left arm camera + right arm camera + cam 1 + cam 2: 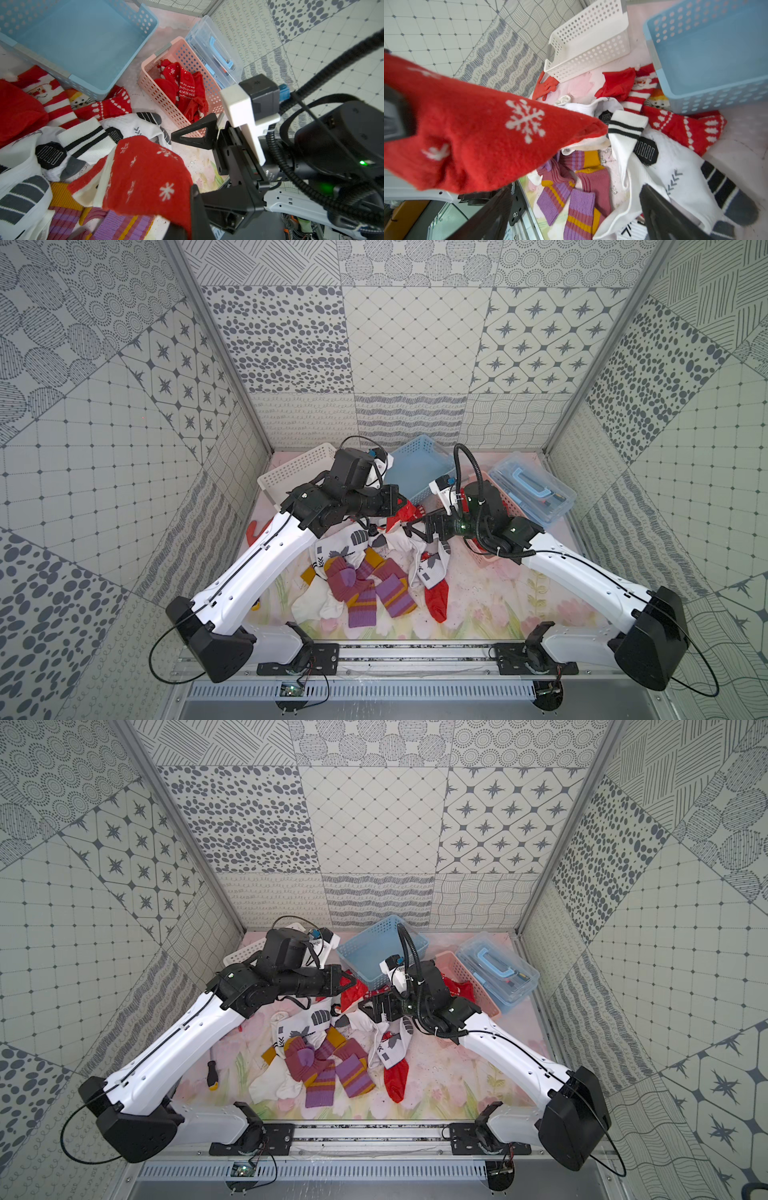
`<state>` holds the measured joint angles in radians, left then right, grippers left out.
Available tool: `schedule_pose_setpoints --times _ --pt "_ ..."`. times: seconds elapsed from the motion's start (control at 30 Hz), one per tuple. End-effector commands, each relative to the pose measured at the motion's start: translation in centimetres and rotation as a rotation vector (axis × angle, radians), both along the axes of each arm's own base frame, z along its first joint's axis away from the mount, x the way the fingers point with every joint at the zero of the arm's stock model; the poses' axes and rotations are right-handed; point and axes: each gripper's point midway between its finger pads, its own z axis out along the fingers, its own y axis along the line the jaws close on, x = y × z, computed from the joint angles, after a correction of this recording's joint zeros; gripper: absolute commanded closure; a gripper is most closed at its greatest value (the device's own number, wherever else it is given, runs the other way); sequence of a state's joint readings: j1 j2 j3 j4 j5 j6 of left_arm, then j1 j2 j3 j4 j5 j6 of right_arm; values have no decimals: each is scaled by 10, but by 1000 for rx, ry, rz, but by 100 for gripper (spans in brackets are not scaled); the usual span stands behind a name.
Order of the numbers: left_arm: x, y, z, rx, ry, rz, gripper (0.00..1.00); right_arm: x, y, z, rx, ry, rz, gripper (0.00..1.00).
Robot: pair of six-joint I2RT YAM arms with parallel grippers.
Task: Sort the socks into the basket by color
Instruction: Place the sock in the bin.
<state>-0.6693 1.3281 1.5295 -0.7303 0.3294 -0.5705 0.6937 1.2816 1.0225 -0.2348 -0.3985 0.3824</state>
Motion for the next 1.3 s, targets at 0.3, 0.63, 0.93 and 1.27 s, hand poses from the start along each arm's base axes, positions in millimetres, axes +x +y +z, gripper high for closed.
schedule_pose_setpoints --times 0.3,0.63,0.93,1.27 --pt "-17 -14 58 -234 9 -86 100 31 17 58 54 -371 -122 2" --pt "-20 -19 67 -307 31 -102 100 28 44 77 154 -412 -27 24" --pt "-12 -4 45 -244 49 -32 100 15 31 75 138 -365 -24 100" --pt "2 26 7 -78 48 91 38 13 -26 51 29 -162 -152 100"
